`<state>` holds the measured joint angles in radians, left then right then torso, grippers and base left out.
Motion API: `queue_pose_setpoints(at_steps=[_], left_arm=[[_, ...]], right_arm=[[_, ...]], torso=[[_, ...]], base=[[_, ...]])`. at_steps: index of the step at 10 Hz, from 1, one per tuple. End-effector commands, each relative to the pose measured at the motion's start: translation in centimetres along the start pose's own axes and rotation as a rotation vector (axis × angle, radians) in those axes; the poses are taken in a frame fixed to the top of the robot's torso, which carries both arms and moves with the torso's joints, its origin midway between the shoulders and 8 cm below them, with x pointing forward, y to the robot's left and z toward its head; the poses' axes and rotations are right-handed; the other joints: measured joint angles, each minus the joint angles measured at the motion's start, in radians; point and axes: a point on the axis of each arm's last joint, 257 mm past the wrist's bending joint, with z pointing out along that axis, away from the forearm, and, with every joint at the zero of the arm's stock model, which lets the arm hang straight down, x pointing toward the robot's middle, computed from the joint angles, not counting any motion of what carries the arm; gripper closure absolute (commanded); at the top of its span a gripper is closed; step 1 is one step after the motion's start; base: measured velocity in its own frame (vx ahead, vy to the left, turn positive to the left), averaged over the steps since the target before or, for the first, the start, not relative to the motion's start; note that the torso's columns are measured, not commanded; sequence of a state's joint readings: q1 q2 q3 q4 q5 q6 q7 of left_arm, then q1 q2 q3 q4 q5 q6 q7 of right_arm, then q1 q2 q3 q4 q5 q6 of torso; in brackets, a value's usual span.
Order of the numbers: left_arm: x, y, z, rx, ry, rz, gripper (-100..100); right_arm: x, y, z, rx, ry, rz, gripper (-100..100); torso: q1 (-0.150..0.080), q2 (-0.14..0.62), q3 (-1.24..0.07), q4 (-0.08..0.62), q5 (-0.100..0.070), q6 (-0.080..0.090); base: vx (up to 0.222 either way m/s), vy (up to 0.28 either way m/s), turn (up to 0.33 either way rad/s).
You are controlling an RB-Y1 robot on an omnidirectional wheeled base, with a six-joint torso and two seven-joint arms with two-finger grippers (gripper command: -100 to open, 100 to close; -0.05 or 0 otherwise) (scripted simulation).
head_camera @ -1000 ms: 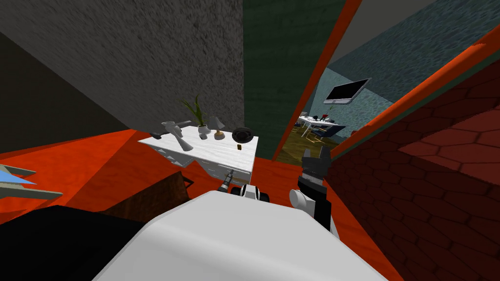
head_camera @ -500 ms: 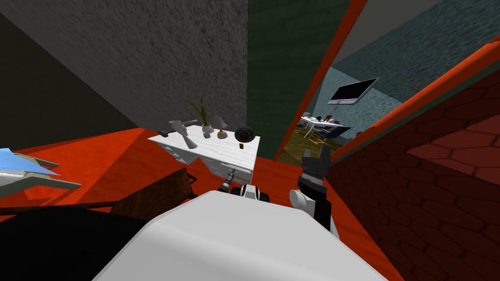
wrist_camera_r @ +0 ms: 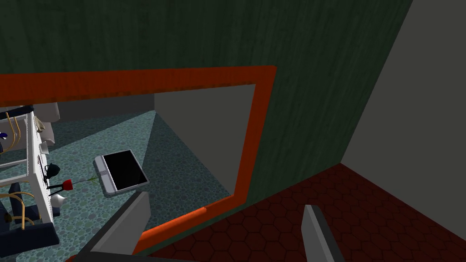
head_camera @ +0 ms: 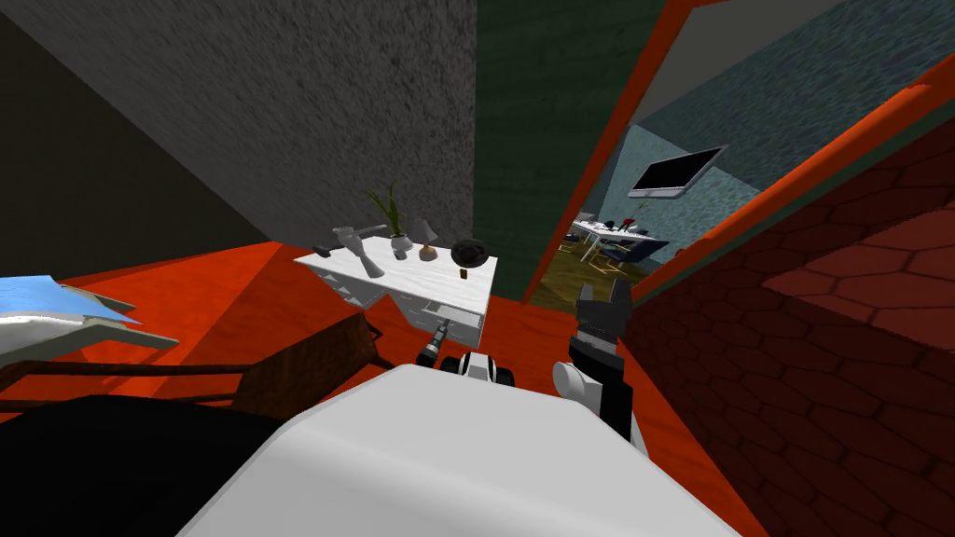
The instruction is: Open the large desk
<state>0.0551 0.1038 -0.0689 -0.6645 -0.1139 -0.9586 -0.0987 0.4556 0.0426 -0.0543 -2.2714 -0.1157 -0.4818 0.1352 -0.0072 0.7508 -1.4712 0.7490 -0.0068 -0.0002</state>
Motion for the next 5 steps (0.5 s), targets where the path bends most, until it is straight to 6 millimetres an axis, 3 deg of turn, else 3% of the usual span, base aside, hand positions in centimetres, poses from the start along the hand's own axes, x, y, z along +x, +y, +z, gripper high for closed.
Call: queue_pose_setpoints(at_steps=[1, 4, 5], left_arm=[[0.0, 0.0, 0.5, -0.003, 0.002, 0.0, 100], [-2.5, 0.2, 1.4, -0.014, -0.106, 0.007, 100], [-2.5, 0.2, 1.4, -0.014, -0.106, 0.007, 100]], right_arm=[[0.0, 0.0, 0.0, 0.0, 0.0, 0.0, 0], [0.0, 0.0, 0.0, 0.0, 0.0, 0.0, 0], [0.0, 0.0, 0.0, 0.0, 0.0, 0.0, 0]], torso=[[-0.001, -0.002, -0.001, 0.001, -0.001, 0.0], [0.004, -0.006, -0.003, -0.004, 0.003, 0.001], [0.004, -0.004, -0.001, -0.002, 0.002, 0.0]], base=[[-0.059, 0.008, 0.0], [-0.114, 0.077, -0.324], [-0.113, 0.074, -0.185]])
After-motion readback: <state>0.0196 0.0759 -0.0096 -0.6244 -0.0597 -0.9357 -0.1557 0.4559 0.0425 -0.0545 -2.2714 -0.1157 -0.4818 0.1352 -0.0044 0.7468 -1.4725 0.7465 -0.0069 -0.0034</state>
